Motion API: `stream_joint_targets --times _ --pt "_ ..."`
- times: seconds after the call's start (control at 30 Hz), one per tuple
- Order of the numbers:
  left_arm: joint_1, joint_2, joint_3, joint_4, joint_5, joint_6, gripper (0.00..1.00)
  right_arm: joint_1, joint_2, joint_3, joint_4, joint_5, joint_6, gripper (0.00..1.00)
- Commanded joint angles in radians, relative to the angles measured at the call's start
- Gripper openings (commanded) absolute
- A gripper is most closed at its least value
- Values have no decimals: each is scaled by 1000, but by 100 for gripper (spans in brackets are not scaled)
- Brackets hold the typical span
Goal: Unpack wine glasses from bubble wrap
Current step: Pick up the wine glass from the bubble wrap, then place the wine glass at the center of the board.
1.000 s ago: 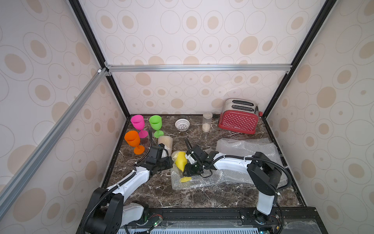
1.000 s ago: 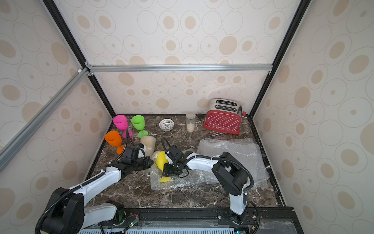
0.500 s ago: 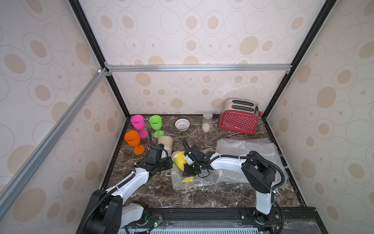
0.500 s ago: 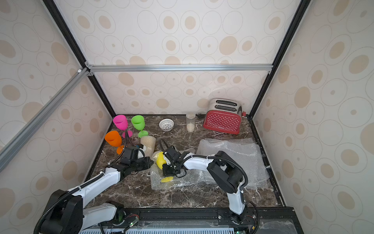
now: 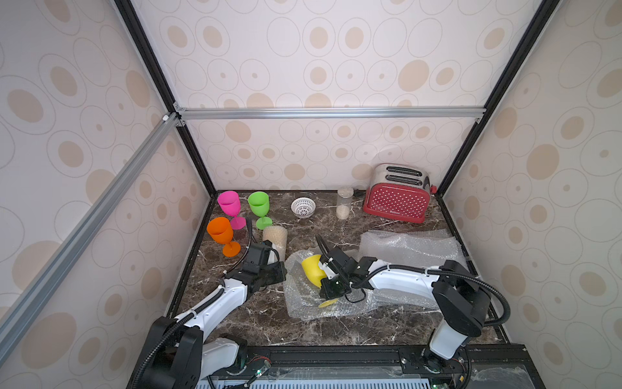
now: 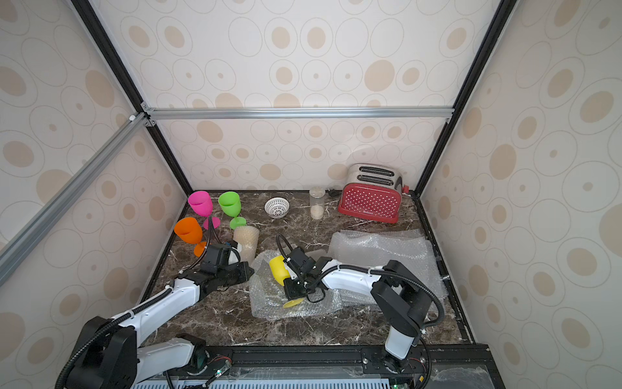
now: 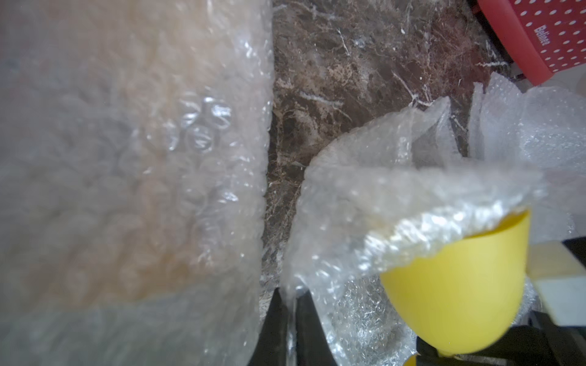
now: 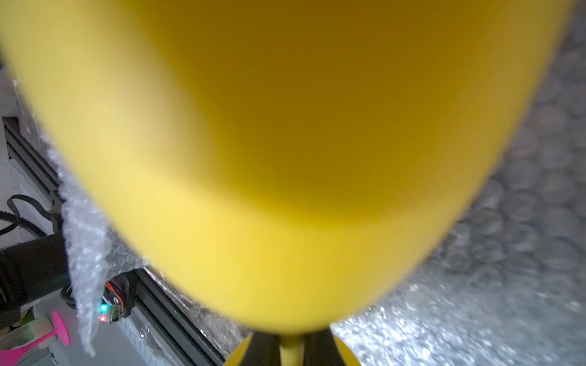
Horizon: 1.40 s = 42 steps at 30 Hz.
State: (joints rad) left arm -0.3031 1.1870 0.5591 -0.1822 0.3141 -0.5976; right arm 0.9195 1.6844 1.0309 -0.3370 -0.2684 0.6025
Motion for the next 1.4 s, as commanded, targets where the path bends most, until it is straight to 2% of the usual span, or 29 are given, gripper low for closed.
stream_joint_targets --times 0.0,0.1,0.47,0.53,0.77,0.87,1.0,1.07,1.23,1.37 --pt "5 -20 39 -34 -17 13 9 -5 -69 -25 -28 42 -57 7" --pt "5 -24 49 -50 -16 19 12 -10 -115 -41 -55 81 -79 7" --pt "6 -67 119 -154 -51 36 38 -21 -291 -75 -60 182 -186 7" --pt "7 -74 146 -187 -63 47 43 -21 -313 -81 -58 194 -228 7" --pt "16 -107 299 -309 -94 85 50 -16 -377 -128 -20 214 -355 8" --pt "17 -104 350 -283 -9 62 53 14 -385 -139 -18 246 -405 8" --pt "18 -74 351 -173 236 13 52 71 -384 -144 -21 316 -458 8" --pt "16 -74 338 -136 306 2 51 94 -388 -152 -13 347 -475 8" --pt "12 -59 330 -137 402 23 48 144 -398 -158 4 414 -514 8" --pt "3 -53 320 -177 407 53 45 153 -388 -145 -7 442 -526 8"
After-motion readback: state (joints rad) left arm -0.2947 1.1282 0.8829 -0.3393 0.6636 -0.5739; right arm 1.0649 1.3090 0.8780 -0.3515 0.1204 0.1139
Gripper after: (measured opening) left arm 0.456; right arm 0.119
